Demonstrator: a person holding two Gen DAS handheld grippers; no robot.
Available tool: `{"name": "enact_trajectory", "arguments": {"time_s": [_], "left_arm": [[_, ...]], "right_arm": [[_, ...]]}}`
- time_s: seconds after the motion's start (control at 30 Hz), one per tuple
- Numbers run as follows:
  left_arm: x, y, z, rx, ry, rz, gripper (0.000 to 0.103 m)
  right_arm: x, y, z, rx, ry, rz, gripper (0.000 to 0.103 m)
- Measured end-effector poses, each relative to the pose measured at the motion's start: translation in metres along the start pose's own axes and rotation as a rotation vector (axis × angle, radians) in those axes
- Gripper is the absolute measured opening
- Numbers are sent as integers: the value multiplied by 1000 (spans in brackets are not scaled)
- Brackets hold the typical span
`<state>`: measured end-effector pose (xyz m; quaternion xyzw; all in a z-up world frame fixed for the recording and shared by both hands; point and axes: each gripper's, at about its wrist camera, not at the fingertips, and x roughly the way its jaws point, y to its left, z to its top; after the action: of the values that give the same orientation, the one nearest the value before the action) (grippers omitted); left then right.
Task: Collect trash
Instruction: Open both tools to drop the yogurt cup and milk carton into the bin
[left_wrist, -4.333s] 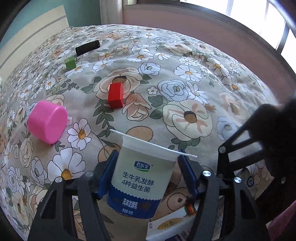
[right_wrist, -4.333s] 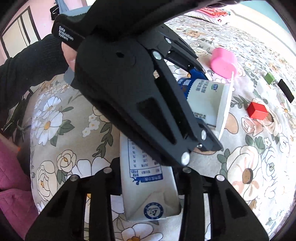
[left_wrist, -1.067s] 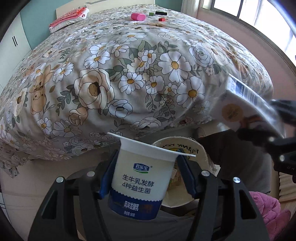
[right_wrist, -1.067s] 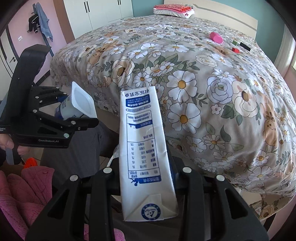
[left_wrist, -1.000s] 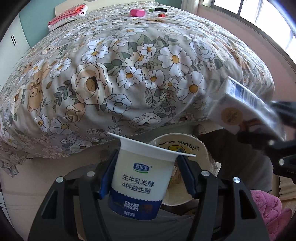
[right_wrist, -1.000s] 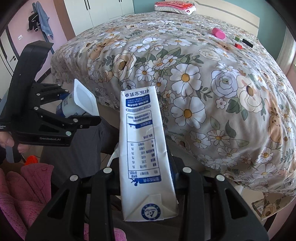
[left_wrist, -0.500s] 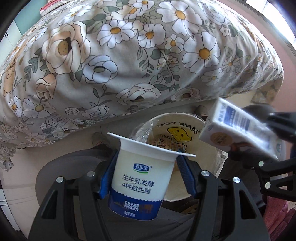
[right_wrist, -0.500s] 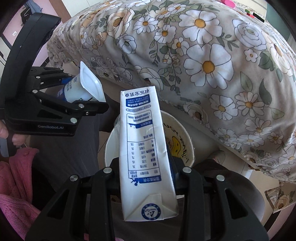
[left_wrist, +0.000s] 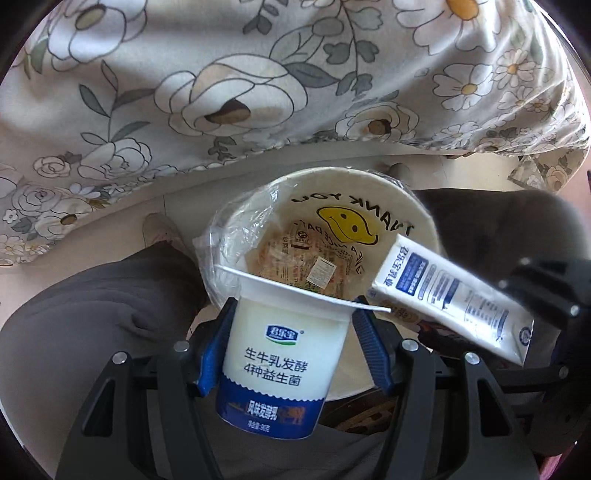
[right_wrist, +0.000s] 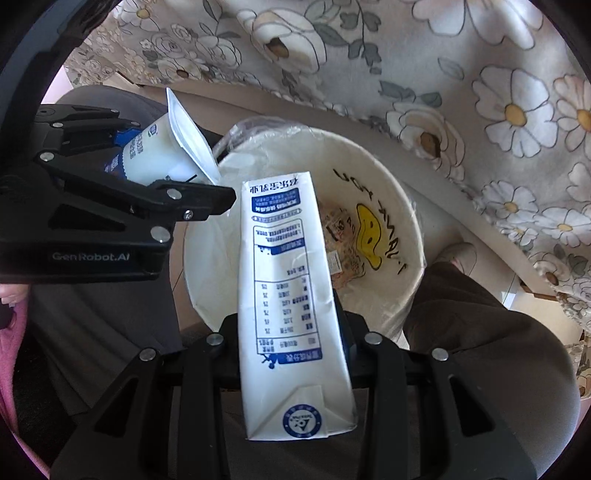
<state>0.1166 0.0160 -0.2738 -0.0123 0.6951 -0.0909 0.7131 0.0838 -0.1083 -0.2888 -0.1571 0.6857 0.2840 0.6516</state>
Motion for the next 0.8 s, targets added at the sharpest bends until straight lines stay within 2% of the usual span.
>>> {"name": "enact_trajectory", "arguments": {"time_s": [0.23,0.3,0.47,0.63,0.8], "left_arm": [[35,6,10,-55,58,-1,65],[45,11,11,-79,84,-24,65],[73,18,14,-154,150,-90,65],[92,19,19,-167,167,-82,65],[109,23,23,-203,187,-85,65]], "right_arm": [[39,-14,8,96,118,49,37],[46,-19,12,138,138,71,37],[63,-24,27,203,170,87,37],[85,-32,33,241,219,77,37],[91,-36,35,268,216,66,37]]}}
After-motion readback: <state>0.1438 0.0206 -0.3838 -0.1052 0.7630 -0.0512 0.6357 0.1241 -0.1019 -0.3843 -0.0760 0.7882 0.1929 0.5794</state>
